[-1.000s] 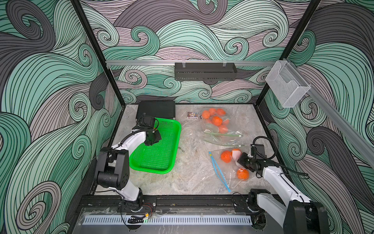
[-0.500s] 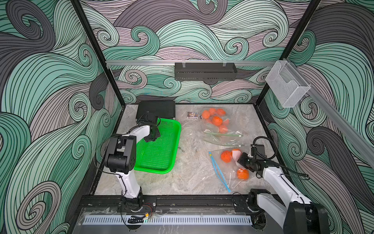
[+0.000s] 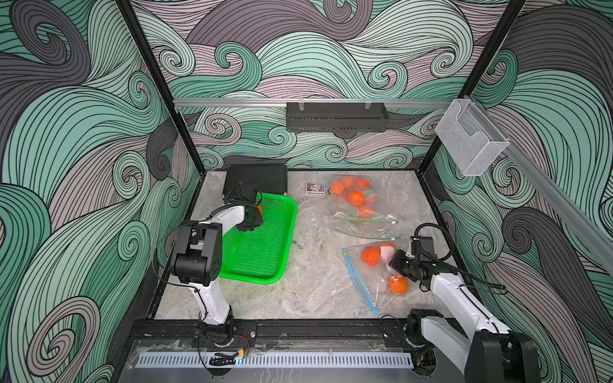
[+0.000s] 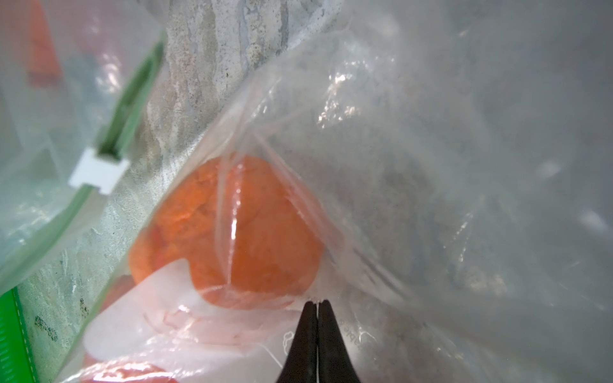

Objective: Open the zip-top bag and take out the orange
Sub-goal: Place the orange in the basket, then pick up the orange from the zipper food storage bag.

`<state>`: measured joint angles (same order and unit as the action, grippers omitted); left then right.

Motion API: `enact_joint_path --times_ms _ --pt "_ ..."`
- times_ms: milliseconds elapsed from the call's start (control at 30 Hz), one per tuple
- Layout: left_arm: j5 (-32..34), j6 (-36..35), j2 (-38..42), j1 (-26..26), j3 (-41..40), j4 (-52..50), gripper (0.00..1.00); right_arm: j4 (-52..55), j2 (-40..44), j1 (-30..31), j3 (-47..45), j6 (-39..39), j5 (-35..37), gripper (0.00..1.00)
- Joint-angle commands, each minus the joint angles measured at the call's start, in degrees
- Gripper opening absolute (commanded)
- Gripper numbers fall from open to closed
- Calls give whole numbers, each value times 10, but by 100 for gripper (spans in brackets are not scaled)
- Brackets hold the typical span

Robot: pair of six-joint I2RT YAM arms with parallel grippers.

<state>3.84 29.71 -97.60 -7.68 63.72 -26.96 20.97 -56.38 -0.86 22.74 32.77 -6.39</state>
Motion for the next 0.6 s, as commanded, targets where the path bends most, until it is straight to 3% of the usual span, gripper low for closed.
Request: enact_joint_path --times_ms 0,167,267,400,433,500,567 --pt "-88 8 89 -36 -18 8 31 3 2 3 -3 -1 6 8" --pt "-231 -14 191 -146 -63 59 25 2 4 3 -5 -2 8 8" --pt "-277 -32 205 -247 -64 58 22 2 3 3 -4 -2 8 8" --pt "-301 -15 181 -375 -85 122 17 3 0 3 -4 -1 8 8" --pt "-299 -4 168 -399 -89 146 11 3 0 4 -3 -2 7 8" --pt "-306 14 125 -435 -89 190 0 3 2 3 -3 -1 8 8" --pt "-313 22 85 -462 -77 215 0 3 4 3 -4 -1 9 8"
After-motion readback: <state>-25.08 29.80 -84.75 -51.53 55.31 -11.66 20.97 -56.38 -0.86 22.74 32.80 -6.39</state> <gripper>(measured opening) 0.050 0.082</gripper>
